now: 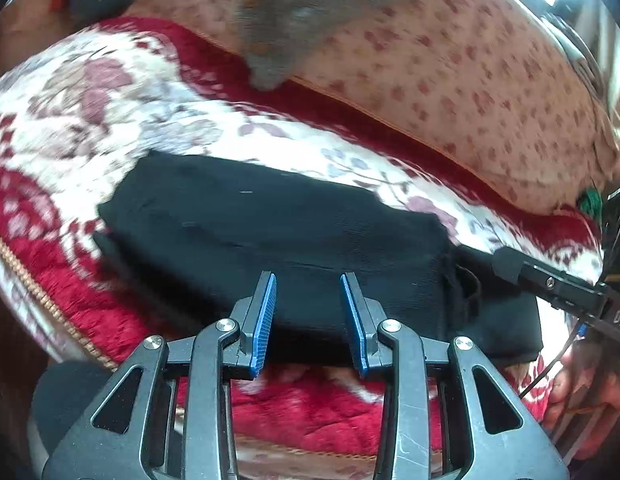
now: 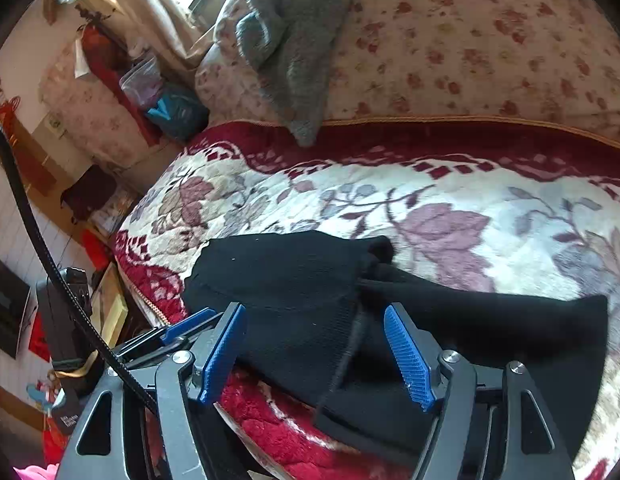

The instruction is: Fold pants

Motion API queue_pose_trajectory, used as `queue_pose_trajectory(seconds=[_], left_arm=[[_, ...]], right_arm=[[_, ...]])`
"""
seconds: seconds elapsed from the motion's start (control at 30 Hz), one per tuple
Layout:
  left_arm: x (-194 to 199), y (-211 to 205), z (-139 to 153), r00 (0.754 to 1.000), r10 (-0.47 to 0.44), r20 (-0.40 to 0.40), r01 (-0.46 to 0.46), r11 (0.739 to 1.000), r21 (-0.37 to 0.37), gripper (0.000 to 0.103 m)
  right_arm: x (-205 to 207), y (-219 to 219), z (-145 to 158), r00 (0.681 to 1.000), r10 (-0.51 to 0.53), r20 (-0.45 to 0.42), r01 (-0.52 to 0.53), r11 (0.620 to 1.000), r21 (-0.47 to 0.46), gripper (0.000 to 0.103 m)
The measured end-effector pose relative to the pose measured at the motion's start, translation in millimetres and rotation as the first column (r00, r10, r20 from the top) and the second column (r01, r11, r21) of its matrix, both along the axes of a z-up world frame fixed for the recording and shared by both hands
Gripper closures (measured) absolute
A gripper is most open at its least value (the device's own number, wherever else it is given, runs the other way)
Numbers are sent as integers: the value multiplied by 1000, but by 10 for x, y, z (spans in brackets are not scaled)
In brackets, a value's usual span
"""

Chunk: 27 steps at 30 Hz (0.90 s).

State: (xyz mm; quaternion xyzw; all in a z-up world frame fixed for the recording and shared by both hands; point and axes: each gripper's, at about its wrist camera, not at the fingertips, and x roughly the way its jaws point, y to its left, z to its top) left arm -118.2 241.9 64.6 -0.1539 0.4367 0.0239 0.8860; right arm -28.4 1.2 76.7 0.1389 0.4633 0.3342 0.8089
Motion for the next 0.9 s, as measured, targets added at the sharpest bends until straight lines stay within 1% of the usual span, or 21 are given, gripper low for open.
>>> queue_pose_trajectory(seconds=[0.17,0.23,0.33,0.47,0.63,0.9], left_arm=[[-116,328,-26,995,101,-19,-101,994,-31,71],[-140,405,-45,991,128,-29,-129,991,-37,71],[-183,523,-82,984,174,-44,-176,984,-42,71],[-221,667,-147,969,237,-67,-240,969,-52,71],[-210,773,-223,956,277,-96,-282,958,-55,71],[-158,846,-296,951,287,-115,-296,953,-66,71]], right_arm=[[95,252,-21,998,56,-2,-56,998,-18,33],[137,359,-29,997,81,-8,-82,996,-20,32],[204,547,-49,992,127,-12,-128,992,-22,32],[294,837,-68,983,184,-6,-184,981,-58,32],[377,1060,-66,976,217,-7,-217,975,-53,32],[489,1302,-150,971,237,-30,-238,970,-46,32]])
